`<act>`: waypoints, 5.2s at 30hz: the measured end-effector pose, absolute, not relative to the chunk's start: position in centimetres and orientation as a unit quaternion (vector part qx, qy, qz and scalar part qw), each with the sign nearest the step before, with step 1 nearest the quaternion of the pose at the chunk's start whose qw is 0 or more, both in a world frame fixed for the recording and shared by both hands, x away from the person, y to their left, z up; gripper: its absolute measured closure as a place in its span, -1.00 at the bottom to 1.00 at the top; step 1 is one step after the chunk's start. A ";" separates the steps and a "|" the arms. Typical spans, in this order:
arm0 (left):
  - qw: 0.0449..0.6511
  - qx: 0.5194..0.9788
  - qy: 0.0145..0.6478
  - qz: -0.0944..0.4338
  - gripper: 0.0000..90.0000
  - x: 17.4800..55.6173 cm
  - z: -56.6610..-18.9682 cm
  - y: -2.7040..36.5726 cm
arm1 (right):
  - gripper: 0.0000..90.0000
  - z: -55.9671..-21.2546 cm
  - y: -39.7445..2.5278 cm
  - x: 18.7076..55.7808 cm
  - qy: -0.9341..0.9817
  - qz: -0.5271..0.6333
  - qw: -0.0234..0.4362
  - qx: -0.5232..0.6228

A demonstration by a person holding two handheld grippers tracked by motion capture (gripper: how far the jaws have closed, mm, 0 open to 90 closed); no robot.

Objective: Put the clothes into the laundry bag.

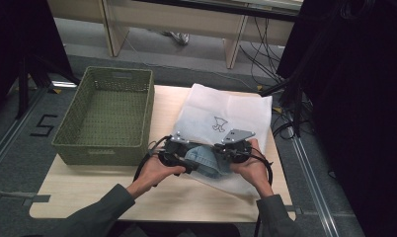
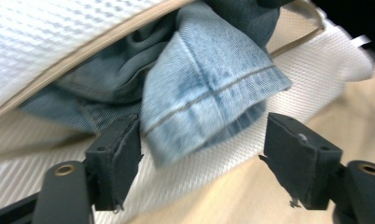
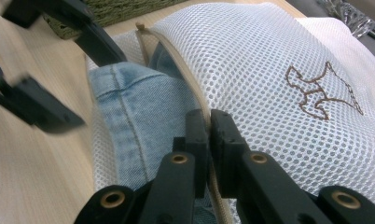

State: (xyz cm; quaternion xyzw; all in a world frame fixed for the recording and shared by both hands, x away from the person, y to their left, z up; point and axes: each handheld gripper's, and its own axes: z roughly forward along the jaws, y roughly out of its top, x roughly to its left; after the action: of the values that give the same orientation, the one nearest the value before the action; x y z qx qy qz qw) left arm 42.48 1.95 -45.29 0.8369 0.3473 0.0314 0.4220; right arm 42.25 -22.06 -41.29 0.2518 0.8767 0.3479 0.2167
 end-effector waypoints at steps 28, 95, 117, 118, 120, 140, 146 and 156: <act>0.428 0.809 0.397 0.063 0.75 47.4 -50.5 -3.1 | 0.93 -41.5 -21.7 41.7 0.882 0.341 0.194 0.260; 0.330 0.910 0.245 0.050 0.93 40.7 -50.2 1.1 | 0.92 -46.4 -20.4 41.5 0.929 0.253 0.128 0.239; 0.330 0.913 0.232 0.058 0.93 39.6 -50.2 1.1 | 0.93 -47.4 -20.6 47.7 0.905 0.228 0.218 0.286; 0.339 0.908 0.241 0.057 0.93 39.5 -50.3 1.0 | 0.93 -47.3 -20.6 47.5 0.904 0.230 0.216 0.287; 0.344 0.904 0.246 0.062 0.92 39.4 -50.4 0.9 | 0.93 -47.1 -20.6 47.3 0.905 0.233 0.216 0.283; 0.393 0.840 0.359 0.109 0.91 46.0 -50.4 -2.9 | 0.94 -43.5 -21.5 44.0 0.901 0.297 0.170 0.266; 0.394 0.831 0.377 0.111 0.92 46.6 -50.7 -3.7 | 0.95 -43.3 -21.5 43.1 0.903 0.305 0.132 0.271; 0.371 0.880 0.291 0.053 0.83 42.3 -49.5 -0.7 | 0.94 -48.7 -20.2 44.1 0.935 0.221 0.094 0.260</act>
State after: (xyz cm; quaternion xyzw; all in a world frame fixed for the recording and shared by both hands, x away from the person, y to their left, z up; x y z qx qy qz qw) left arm 42.27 -0.74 -49.49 0.8804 0.2909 0.0531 0.3709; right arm 44.11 -20.16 -48.68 0.2596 0.9355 0.2206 0.0942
